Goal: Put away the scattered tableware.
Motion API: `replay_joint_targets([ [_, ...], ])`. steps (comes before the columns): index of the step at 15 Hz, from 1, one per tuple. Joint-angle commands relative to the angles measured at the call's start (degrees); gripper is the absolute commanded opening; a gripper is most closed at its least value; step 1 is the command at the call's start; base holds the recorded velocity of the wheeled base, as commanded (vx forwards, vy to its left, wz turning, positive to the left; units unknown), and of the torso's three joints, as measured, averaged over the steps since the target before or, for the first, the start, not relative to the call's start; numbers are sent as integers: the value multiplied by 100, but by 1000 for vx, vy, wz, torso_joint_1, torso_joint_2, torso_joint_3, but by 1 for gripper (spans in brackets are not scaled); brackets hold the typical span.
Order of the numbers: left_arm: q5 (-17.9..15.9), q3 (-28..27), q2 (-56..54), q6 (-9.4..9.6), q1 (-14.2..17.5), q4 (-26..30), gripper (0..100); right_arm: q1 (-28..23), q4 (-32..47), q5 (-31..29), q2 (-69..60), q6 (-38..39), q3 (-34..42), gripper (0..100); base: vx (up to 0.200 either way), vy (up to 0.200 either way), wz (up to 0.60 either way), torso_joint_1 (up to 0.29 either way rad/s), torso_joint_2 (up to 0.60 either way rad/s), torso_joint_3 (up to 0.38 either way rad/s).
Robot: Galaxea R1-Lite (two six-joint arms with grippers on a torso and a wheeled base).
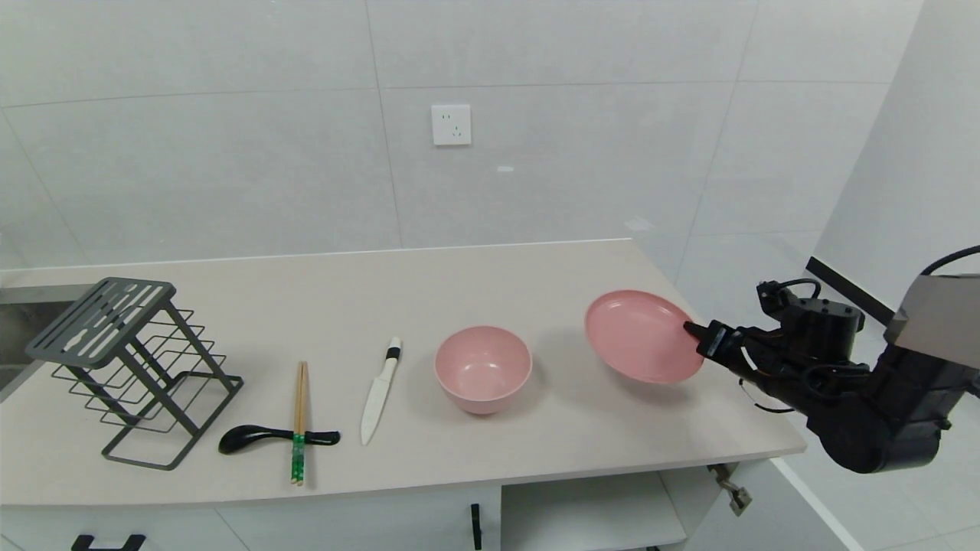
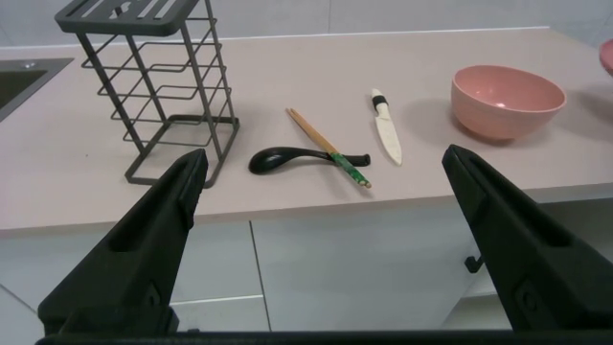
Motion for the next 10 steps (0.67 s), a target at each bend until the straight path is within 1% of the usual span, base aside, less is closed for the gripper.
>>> replay_joint_targets([
  [1,-1,0,7,7,-2,-1,100,81,-10,19,-591,442,167,0,0,0,0,0,0,0],
  [3,-1,0,7,15,-2,-1,100,310,-19,27,-1127,803,580,0,0,0,0,0,0,0],
  [5,-1,0,7,7,6,-10,100,679,-19,27,-1830,820,1134,0,0,0,0,0,0,0],
  [6,-1,0,7,7,-2,-10,100,758,-19,1,-1962,820,1230,0,0,0,0,0,0,0],
  [8,-45,0,7,-2,-2,-19,100,1189,-19,-34,-2630,785,1661,0,0,0,0,0,0,0],
  [10,-28,0,7,-2,-2,-10,100,1443,-10,-289,-3105,724,1986,0,0,0,0,0,0,0],
])
